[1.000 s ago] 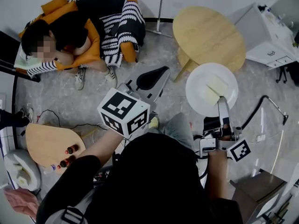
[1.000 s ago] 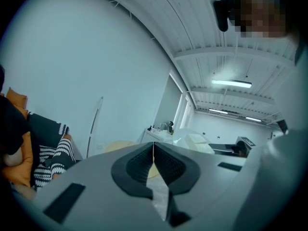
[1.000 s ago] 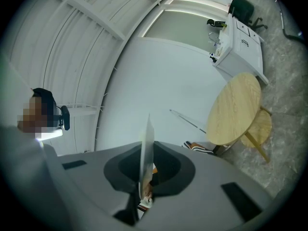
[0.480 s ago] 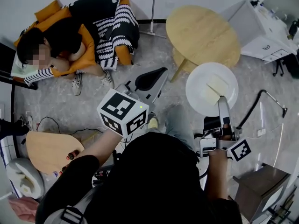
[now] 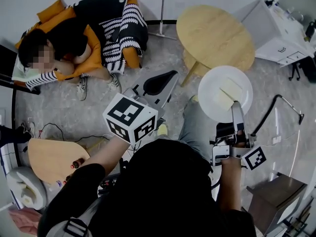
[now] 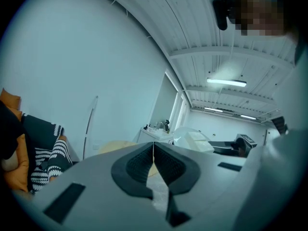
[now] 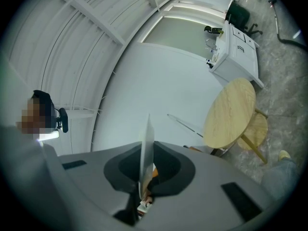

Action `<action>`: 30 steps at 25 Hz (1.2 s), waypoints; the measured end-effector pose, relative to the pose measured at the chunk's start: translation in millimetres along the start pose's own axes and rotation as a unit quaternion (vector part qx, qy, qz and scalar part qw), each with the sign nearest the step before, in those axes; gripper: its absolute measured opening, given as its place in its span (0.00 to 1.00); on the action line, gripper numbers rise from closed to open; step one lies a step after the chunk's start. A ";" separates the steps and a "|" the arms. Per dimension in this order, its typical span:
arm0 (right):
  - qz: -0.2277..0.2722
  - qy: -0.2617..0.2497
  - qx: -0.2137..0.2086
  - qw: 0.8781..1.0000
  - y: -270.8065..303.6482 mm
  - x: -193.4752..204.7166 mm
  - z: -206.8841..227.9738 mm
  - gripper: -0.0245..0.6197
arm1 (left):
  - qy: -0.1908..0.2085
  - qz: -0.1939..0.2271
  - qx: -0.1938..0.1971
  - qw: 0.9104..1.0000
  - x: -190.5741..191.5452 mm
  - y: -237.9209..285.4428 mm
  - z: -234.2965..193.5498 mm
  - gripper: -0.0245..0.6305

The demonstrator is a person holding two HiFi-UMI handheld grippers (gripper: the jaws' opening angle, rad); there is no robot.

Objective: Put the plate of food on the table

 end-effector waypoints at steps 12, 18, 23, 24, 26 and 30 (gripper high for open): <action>-0.002 0.008 -0.009 1.000 5.5 1.4 10.5 0.08 | 0.012 -0.002 -0.005 1.000 -2.5 0.8 -3.2 0.06; -0.008 0.015 -0.013 1.000 6.4 1.0 16.4 0.08 | 0.017 -0.002 -0.012 1.000 -5.1 1.0 -1.2 0.06; -0.011 0.010 -0.020 1.000 9.6 -1.0 15.5 0.08 | 0.019 0.006 -0.015 1.000 -10.7 -2.0 -3.1 0.06; -0.011 0.010 -0.022 1.000 10.9 -1.2 16.0 0.08 | 0.019 0.007 -0.015 1.000 -11.1 -1.4 -4.1 0.06; -0.012 0.011 -0.025 1.000 14.7 -2.4 18.2 0.08 | 0.018 0.006 -0.015 1.000 -11.9 2.5 -6.5 0.06; -0.015 0.012 -0.030 0.999 19.0 -4.8 22.0 0.08 | 0.018 0.002 -0.011 1.000 -12.6 11.8 -6.6 0.05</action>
Point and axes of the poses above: the fingertips, and each gripper's own axes: y forward along the fingers, z to its right, x out of its underside, the point moved 7 cm from there along -y, backward along the fingers, and after that the axes turned 9 degrees about -x, right-handed, at the moved point
